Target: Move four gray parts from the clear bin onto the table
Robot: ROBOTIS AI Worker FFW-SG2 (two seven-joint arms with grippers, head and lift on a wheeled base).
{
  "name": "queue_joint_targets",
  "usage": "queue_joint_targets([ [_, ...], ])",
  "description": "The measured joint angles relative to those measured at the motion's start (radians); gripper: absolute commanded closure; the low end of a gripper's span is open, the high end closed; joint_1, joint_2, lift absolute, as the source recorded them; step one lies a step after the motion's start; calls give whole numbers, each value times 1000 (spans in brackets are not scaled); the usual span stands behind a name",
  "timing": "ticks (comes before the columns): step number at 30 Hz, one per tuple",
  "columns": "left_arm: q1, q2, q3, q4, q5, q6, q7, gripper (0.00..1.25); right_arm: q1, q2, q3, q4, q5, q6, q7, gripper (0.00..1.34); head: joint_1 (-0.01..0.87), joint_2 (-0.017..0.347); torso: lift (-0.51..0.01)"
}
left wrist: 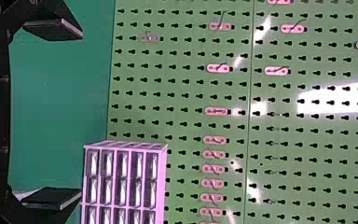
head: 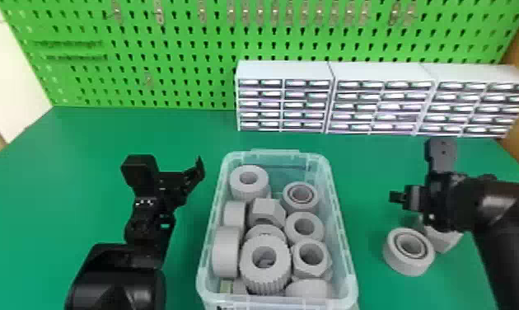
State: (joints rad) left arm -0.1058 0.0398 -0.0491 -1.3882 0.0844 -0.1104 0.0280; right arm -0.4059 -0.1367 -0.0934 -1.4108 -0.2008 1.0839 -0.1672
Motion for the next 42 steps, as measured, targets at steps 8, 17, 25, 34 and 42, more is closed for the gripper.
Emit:
queue_joint_targets([
  [8,2,0,-2,0,-1,0,0,102,-10,-25,43,-82,-40,47,0,541,693,72,-52],
  [17,2,0,-2,0,-2,0,0,102,-35,-27,91,-145,-71,60,0,545,693,72,-52],
  [25,5,0,-1,0,0,0,0,102,-52,-35,139,-185,-107,72,0,545,693,72,-52],
  [34,6,0,2,0,0,0,0,102,-73,-48,202,-194,-153,83,0,545,693,72,-52],
  [42,8,0,3,0,0,0,0,102,-93,-49,261,-195,-183,83,0,545,693,72,-52],
])
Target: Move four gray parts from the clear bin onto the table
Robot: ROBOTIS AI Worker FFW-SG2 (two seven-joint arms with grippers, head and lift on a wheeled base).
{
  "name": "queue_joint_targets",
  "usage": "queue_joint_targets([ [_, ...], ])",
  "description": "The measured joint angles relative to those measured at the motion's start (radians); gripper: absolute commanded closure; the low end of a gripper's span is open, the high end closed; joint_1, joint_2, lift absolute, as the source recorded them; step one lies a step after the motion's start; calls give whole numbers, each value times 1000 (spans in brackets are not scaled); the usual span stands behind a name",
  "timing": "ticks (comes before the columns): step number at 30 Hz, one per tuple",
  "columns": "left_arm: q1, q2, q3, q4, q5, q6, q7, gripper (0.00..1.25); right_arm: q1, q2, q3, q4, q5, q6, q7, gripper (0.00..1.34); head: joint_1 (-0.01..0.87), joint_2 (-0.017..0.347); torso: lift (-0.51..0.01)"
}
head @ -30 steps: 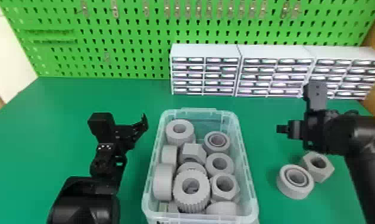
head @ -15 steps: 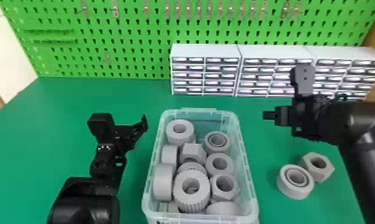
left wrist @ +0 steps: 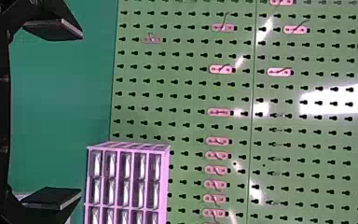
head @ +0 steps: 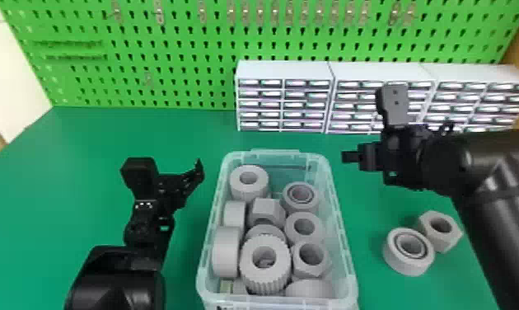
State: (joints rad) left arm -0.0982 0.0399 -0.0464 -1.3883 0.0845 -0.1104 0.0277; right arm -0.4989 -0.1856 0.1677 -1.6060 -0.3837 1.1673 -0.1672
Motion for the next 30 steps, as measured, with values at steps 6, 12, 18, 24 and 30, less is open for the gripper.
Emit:
queue_joint_targets([
  [6,0,0,3,0,0,0,0,102,-17,0,35,0,-31,0,0,544,693,72,-52],
  [12,2,0,3,0,0,0,0,102,-34,0,72,0,-65,0,0,545,693,72,-52],
  [18,2,0,5,0,0,0,0,102,-46,1,110,0,-99,8,0,544,693,72,-52],
  [24,3,1,8,0,-1,0,0,102,-53,3,146,0,-133,12,0,544,693,72,-52],
  [30,4,1,11,0,-2,0,0,102,-62,5,183,0,-165,12,0,544,693,72,-52],
])
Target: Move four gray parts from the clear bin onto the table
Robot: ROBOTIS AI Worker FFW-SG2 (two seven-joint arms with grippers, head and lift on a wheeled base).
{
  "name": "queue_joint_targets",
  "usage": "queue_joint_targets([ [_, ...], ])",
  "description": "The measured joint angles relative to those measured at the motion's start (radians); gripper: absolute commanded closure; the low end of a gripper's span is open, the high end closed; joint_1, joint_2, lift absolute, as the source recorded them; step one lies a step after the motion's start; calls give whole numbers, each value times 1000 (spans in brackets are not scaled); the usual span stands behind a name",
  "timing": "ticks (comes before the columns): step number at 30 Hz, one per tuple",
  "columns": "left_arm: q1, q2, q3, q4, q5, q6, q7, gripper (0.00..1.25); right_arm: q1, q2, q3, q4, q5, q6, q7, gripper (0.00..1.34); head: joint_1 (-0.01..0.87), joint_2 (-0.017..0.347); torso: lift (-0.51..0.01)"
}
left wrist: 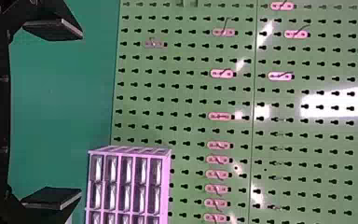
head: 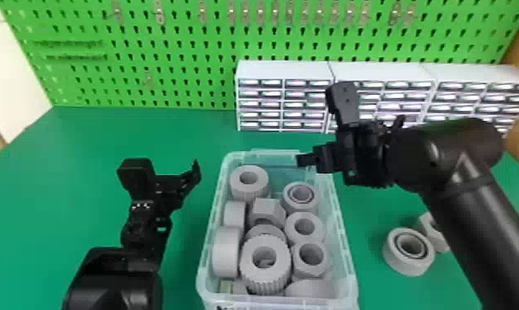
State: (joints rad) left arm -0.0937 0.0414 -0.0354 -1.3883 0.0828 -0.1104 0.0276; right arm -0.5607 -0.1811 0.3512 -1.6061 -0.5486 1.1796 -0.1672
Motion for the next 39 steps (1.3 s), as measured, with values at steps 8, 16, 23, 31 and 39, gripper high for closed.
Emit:
queue_joint_targets([
  [8,0,0,-1,0,0,0,0,102,-14,4,39,0,-30,15,0,544,693,72,-52],
  [16,5,0,4,-1,0,0,-1,102,-26,5,79,0,-91,58,-2,544,693,72,-52],
  [23,5,3,9,-1,0,0,-6,102,-37,-8,122,0,-166,114,-4,545,693,72,-52],
  [31,5,3,10,-1,-2,0,-6,102,-49,-36,174,-14,-280,168,-71,545,693,72,-52],
  [39,-3,3,8,-1,-4,0,-6,102,-67,-50,204,-15,-382,230,-119,544,693,72,-52],
])
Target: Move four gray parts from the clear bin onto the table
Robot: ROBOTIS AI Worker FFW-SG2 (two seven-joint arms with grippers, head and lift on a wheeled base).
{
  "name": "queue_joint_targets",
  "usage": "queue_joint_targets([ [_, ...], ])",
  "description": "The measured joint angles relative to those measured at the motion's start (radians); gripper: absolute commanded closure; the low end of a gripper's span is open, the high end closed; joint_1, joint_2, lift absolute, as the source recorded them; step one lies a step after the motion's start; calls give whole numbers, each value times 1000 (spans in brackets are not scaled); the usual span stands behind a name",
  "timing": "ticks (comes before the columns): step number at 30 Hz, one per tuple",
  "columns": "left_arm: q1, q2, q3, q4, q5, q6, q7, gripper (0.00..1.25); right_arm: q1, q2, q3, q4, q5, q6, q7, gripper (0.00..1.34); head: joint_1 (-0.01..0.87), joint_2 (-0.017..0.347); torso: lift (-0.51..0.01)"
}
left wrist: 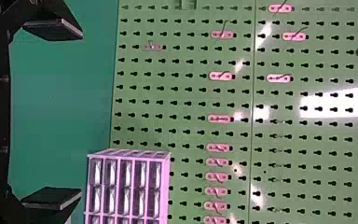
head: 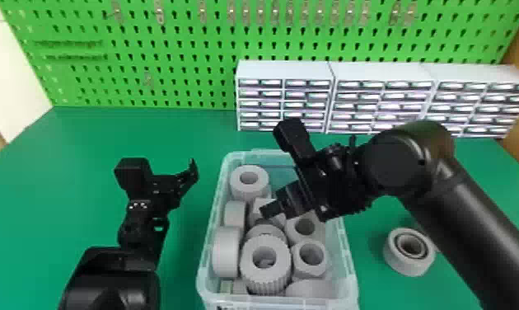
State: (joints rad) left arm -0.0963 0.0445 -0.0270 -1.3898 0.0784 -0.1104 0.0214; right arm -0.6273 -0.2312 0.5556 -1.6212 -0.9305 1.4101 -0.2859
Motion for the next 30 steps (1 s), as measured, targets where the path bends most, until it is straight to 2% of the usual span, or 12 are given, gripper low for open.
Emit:
queue_joint_targets([
  [7,-4,0,-4,0,-2,0,0,102,-17,-18,24,1,-52,68,-17,545,693,72,-52],
  [30,-8,0,-7,0,-4,0,0,102,-55,-30,95,69,-133,115,-18,544,693,72,-52],
])
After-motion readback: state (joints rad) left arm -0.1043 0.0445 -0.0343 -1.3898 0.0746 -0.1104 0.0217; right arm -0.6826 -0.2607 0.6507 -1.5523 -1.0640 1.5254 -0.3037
